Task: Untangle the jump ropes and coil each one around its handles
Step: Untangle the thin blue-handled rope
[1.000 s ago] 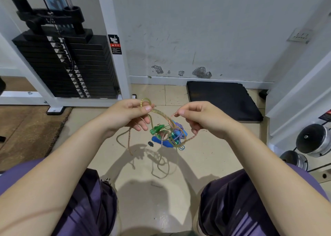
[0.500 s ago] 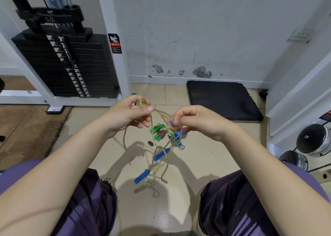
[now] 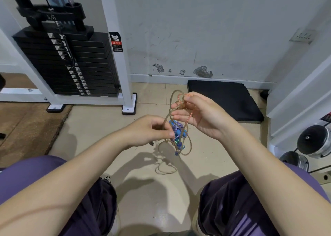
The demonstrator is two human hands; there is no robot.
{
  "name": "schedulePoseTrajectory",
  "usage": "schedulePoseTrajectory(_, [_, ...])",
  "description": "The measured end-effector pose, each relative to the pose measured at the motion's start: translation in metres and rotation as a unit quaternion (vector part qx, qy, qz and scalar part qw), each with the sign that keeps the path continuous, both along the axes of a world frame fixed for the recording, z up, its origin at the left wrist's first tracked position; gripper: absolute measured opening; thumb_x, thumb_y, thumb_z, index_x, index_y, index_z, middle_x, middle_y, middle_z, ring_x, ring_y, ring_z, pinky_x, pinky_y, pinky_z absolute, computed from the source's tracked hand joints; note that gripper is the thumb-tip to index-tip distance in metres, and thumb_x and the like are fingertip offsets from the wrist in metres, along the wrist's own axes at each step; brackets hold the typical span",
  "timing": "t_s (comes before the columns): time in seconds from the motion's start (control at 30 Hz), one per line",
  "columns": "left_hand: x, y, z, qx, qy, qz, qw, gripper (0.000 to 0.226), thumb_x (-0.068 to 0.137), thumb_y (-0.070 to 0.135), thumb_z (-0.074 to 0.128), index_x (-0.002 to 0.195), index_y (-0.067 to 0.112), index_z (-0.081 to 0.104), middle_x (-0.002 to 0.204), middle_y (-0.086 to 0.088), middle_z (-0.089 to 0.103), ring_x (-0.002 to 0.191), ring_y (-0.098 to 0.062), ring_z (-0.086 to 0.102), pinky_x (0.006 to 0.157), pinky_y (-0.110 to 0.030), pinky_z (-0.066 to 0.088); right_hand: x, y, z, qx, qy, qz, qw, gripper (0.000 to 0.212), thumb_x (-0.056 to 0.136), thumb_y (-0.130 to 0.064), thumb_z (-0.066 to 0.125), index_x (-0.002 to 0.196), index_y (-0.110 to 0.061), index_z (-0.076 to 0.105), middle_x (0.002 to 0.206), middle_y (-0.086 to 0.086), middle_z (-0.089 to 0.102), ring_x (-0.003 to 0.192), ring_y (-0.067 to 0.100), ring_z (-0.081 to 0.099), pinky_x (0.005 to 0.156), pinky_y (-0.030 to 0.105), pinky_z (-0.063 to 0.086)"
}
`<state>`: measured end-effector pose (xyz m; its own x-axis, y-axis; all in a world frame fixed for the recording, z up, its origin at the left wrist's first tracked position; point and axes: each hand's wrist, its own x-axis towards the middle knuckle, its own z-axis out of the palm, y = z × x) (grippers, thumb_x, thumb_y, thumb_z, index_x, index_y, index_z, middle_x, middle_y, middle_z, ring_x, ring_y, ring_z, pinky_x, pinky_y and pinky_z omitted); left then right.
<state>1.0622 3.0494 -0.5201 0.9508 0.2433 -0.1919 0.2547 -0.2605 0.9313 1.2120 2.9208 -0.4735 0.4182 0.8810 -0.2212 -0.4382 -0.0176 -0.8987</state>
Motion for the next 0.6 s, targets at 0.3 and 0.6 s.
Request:
schedulePoseTrajectory(0.3, [0.007,-0.003,-0.002,-0.083,-0.009,0.076,0.994,0.03,0.105,0.028,0.045,0.113,0.013,0.07,0.116,-0.013,0.071,0.095,-0.022,0.064,0.076,-0.032,0.054,0.004,-0.001,-0.007,-0.006,0.009,0.058,0.998,0.03,0.096,0.004,0.045,0.123,-0.005,0.056,0.119,0.022,0.065,0.114,0.032,0.064,0.102,0.036,0.049])
schedulePoseTrajectory(0.6, [0.004,0.0,0.004,-0.022,0.013,0.027,0.999,0.015,0.097,0.014,0.06,0.094,0.012,0.075,0.077,0.006,0.071,0.071,-0.008,0.059,0.059,-0.024,0.047,0.005,0.0,-0.012,-0.029,-0.165,0.002,0.986,0.025,0.094,0.008,0.047,0.111,-0.004,0.06,0.093,0.015,0.071,0.086,0.024,0.069,0.081,0.031,0.057])
